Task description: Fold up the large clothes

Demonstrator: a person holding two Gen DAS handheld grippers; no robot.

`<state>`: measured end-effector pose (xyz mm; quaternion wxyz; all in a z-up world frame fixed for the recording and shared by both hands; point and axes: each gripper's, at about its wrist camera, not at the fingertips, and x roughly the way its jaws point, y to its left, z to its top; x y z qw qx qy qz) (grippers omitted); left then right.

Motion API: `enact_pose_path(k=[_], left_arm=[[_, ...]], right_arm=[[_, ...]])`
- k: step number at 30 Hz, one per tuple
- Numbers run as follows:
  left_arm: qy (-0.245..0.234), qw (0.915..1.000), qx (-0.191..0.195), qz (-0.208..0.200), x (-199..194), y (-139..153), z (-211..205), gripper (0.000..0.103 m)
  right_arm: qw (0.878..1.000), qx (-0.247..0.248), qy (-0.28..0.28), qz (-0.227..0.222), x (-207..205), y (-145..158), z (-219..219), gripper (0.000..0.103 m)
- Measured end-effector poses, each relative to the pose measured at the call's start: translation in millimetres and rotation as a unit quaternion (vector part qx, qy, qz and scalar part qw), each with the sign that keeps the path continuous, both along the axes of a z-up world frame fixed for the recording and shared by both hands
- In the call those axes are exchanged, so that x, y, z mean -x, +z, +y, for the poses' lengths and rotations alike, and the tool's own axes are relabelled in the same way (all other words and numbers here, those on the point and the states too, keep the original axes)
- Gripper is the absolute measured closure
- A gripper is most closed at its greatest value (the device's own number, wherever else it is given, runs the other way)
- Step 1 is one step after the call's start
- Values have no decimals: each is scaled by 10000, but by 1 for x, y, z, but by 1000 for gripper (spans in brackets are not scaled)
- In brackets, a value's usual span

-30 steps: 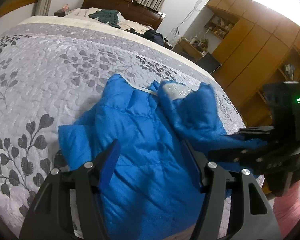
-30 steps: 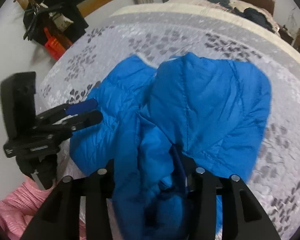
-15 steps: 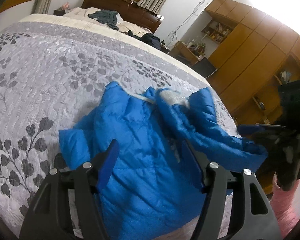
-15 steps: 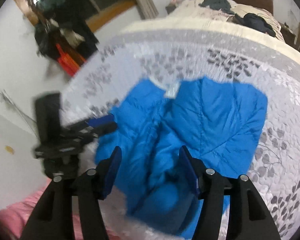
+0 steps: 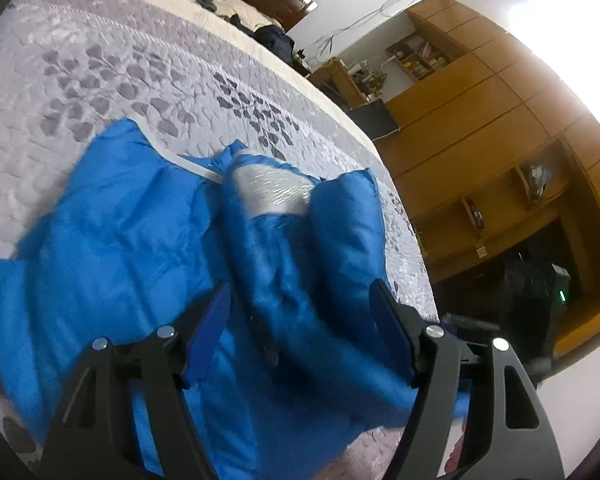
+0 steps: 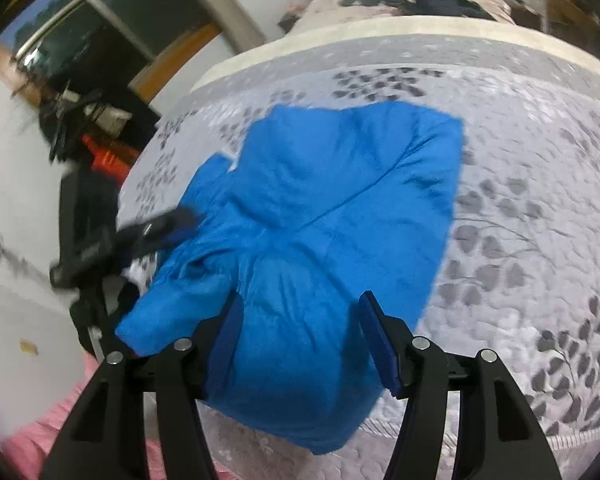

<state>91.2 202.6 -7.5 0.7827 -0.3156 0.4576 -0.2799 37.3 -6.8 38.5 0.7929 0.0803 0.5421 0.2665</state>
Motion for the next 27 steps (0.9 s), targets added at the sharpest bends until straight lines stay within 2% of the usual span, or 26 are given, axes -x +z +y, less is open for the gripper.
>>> enact_pose_path(k=[3, 6, 9, 12, 16, 19, 22, 27], left_arm=[[-44, 10000, -46, 15, -8, -1, -8, 31], [-189, 9995, -269, -17, -15, 0, -21, 25], [-264, 9983, -514, 16, -20, -2, -35, 23], [-368, 9975, -600, 36, -23, -2, -42, 23], [-596, 9964, -593, 59, -25, 2, -56, 36], [-791, 9937, -790, -14, -28, 6, -72, 46], [-827, 9910, -1052, -20, -30, 4, -84, 58], [-662, 9898, -1259, -73, -30, 8, -93, 74]], right_arm=[[9996, 134, 257, -48, 5, -11, 22, 42], [9987, 258, 404, -185, 7, -18, 37, 40], [9988, 125, 430, -209, 10, -22, 32, 40], [9985, -6, 471, -266, 12, -24, 26, 40], [9981, -142, 523, -303, 13, -24, 17, 40], [9978, -255, 529, -298, 14, -25, 10, 39], [9977, -350, 489, -298, 15, -25, 2, 39], [9969, -639, 352, -294, 16, -26, -13, 39]])
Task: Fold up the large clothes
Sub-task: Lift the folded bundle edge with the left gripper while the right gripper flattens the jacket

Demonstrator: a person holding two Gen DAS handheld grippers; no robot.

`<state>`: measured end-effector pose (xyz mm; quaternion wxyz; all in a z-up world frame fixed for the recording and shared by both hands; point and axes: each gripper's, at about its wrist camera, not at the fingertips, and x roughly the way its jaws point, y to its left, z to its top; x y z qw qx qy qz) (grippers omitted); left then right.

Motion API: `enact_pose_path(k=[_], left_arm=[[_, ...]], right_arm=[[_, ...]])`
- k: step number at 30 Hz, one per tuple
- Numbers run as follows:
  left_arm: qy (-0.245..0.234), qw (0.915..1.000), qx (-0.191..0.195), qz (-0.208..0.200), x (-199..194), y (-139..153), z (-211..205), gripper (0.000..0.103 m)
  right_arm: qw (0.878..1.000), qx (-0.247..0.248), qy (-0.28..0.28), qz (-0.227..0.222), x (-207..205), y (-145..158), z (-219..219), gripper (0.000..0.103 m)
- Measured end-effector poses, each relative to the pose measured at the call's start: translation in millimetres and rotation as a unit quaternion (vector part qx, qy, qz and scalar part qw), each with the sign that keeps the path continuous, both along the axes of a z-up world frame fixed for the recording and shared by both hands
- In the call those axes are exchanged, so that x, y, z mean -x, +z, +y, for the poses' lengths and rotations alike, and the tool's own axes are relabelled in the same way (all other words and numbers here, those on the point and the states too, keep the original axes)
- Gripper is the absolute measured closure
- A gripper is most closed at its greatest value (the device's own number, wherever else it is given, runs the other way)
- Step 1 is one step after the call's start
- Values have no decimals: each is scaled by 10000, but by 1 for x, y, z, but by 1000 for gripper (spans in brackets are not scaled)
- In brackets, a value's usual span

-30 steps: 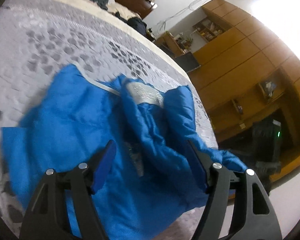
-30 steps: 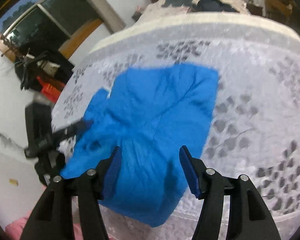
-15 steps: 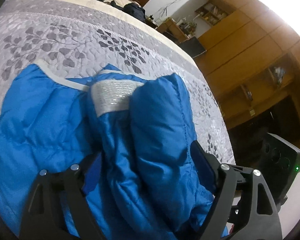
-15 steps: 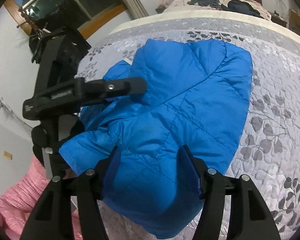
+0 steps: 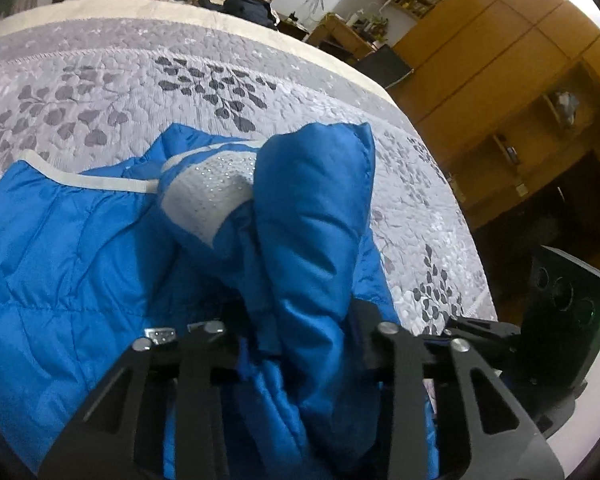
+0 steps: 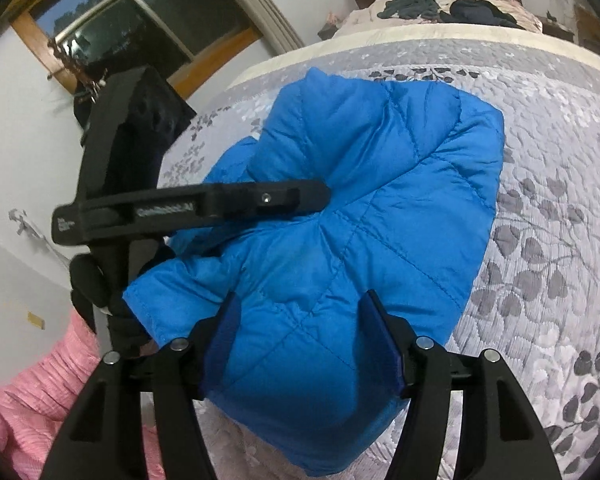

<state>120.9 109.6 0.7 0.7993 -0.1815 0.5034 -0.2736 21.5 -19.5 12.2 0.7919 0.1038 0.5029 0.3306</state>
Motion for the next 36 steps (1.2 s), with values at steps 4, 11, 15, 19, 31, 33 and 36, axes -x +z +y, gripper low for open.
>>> enact_pose_path(k=[4, 11, 15, 19, 31, 33, 36], left_arm=[[112, 9998, 27, -179, 8, 10, 1, 82], [85, 9980, 398, -476, 21, 27, 5, 88], [28, 9953, 652, -712, 29, 44, 6, 90], [-21, 9905, 898, -1042, 41, 68, 16, 91], [397, 9824, 1220, -1355, 67, 90, 115, 91], [551, 9840, 1170, -1225, 67, 78, 137, 91], [653, 9861, 1120, -1039, 67, 60, 158, 91]], right_arm=[[9994, -325, -76, 9, 7, 7, -17, 39], [9970, -473, -614, -92, 25, 16, -60, 39], [9952, -570, -790, -61, 25, 15, -76, 38], [9945, -674, -795, -93, 27, 16, -80, 38], [9977, -588, -250, -233, 14, 35, -27, 33], [9985, -499, -97, -186, 12, 35, -10, 32], [9994, -323, 92, -36, 7, 30, 14, 32]])
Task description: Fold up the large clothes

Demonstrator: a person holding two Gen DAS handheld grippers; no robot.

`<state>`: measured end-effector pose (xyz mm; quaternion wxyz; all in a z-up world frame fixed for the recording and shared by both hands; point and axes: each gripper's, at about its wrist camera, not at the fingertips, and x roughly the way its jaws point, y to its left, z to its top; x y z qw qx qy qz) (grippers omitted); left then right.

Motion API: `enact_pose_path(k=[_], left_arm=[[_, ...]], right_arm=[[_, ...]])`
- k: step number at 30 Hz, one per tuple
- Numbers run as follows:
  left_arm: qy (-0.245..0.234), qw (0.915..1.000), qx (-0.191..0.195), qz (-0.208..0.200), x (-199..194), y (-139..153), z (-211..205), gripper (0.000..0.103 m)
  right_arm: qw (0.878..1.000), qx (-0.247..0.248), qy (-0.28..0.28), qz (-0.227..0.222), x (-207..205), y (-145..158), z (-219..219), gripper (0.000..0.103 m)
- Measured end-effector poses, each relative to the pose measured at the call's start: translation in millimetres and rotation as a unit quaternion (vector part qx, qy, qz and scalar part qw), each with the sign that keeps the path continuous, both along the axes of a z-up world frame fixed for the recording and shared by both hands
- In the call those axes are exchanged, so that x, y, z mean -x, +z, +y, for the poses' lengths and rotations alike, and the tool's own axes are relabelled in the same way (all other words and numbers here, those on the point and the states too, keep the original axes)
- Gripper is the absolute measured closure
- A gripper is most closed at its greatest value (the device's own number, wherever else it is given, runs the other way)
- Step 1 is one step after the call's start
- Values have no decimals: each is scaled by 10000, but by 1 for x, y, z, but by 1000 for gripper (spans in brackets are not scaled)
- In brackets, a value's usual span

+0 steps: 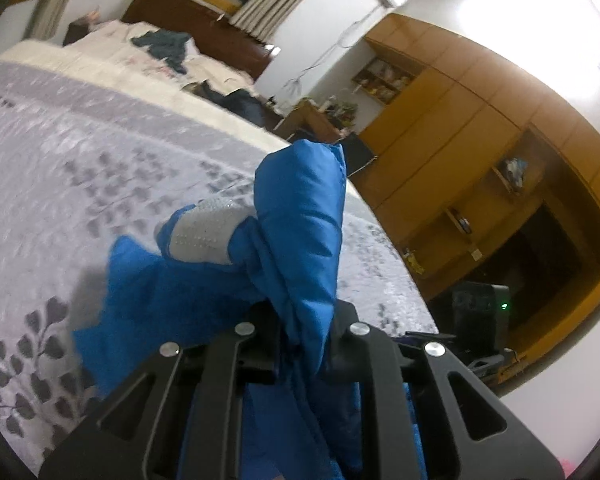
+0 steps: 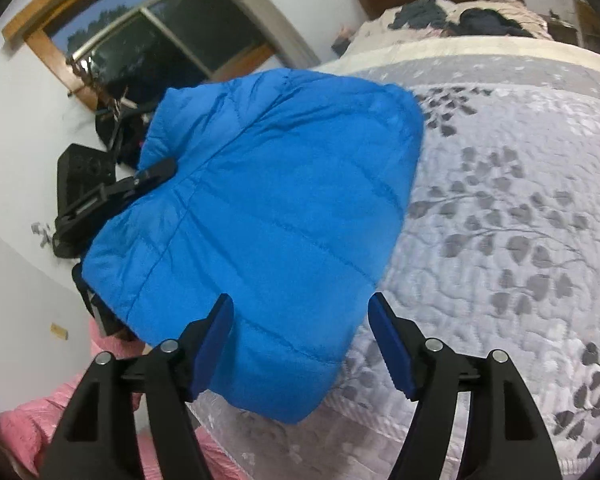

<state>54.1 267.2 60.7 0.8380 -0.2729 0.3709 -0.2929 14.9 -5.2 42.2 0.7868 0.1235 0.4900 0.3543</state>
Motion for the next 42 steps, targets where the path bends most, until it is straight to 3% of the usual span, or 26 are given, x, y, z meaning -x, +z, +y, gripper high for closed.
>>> enact_pose_path(k=[8, 18, 22, 26, 28, 33, 39, 41, 42], left_arm=[[28, 9993, 83, 377, 1, -57, 43, 87], [102, 9989, -52, 447, 5, -91, 50, 64], [229, 9980, -96, 581, 10, -83, 57, 61], [439, 9965, -644, 286, 39, -52, 59, 51], [326, 9971, -659, 178, 55, -39, 55, 44], [18, 9977, -645, 197, 83, -21, 40, 40], [-198, 9957, -662, 611, 97, -28, 20, 40], [-160, 9947, -710, 724, 94, -35, 18, 46], [-94, 9940, -775, 769, 92, -37, 18, 58]], right_arm=[[9984, 348, 238, 387, -9, -24, 46, 28], [9948, 983, 74, 276, -9, -36, 70, 18], [9940, 1060, 10, 260, -8, -37, 73, 17], [9940, 1059, -47, 276, -7, -36, 72, 17], [9940, 1055, -59, 284, -7, -36, 72, 17], [9938, 1079, -89, 251, -3, -33, 73, 17], [9940, 1063, -103, 227, 1, -31, 71, 18], [9940, 1071, -107, 206, 2, -31, 71, 18], [9940, 1071, -110, 198, 3, -30, 72, 18]])
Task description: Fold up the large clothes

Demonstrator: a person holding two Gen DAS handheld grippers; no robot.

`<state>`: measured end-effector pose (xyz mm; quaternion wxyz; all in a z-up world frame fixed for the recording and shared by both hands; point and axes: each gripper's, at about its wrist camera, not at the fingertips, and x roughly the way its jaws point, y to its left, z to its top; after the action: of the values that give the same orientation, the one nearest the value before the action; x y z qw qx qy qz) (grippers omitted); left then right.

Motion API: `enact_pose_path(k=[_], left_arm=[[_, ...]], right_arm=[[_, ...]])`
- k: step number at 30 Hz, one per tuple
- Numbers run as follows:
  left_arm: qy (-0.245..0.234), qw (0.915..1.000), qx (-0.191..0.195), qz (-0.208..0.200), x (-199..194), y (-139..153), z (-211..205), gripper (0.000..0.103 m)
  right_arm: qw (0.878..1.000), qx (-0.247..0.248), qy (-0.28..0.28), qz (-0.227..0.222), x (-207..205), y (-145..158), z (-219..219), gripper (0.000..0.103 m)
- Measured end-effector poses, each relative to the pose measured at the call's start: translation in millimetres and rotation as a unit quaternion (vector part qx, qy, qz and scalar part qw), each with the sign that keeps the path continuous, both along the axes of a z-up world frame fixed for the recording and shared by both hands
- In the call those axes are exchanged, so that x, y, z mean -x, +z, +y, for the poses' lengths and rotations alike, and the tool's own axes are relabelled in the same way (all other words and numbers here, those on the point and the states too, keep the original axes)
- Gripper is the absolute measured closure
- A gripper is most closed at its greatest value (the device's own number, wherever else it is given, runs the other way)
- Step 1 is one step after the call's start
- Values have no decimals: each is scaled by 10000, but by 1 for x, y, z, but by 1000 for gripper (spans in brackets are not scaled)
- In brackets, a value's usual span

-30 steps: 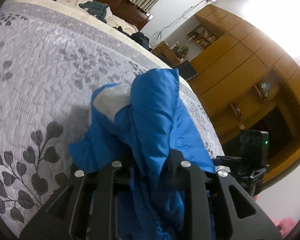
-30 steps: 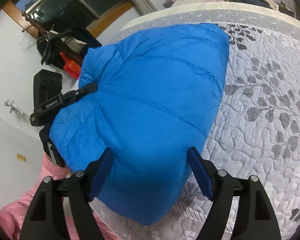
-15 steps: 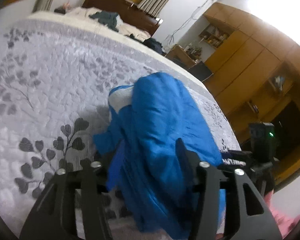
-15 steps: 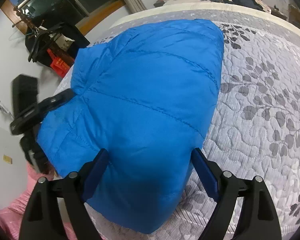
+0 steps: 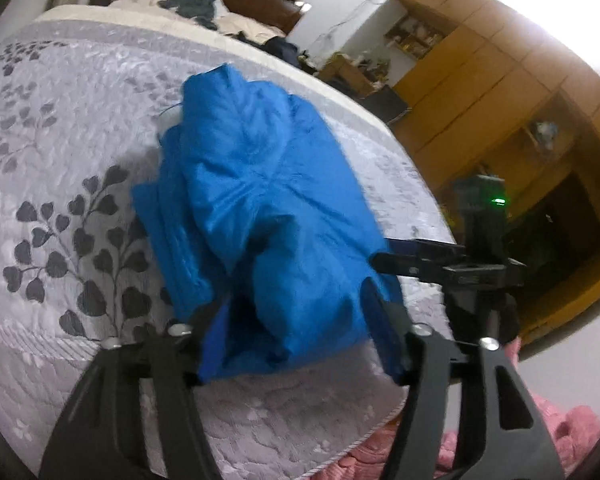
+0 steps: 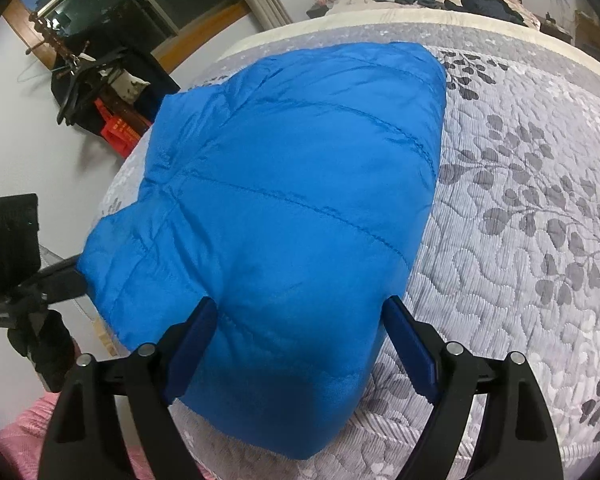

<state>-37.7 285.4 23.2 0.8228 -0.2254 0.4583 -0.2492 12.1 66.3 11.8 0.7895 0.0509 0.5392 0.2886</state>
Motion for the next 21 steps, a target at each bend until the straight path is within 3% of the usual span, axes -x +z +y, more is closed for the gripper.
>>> enact_pose_path(k=[4, 7, 21], left_arm=[[70, 9997, 165, 194, -7, -8, 6, 81], [48, 9992, 365, 174, -4, -4, 13, 88], [7, 9979, -16, 649, -9, -43, 7, 86]], right_arm=[[9999, 24, 17, -99, 4, 2, 0, 18], [9999, 40, 52, -154, 6, 4, 1, 18], [9994, 39, 268, -212, 13, 0, 5, 16]])
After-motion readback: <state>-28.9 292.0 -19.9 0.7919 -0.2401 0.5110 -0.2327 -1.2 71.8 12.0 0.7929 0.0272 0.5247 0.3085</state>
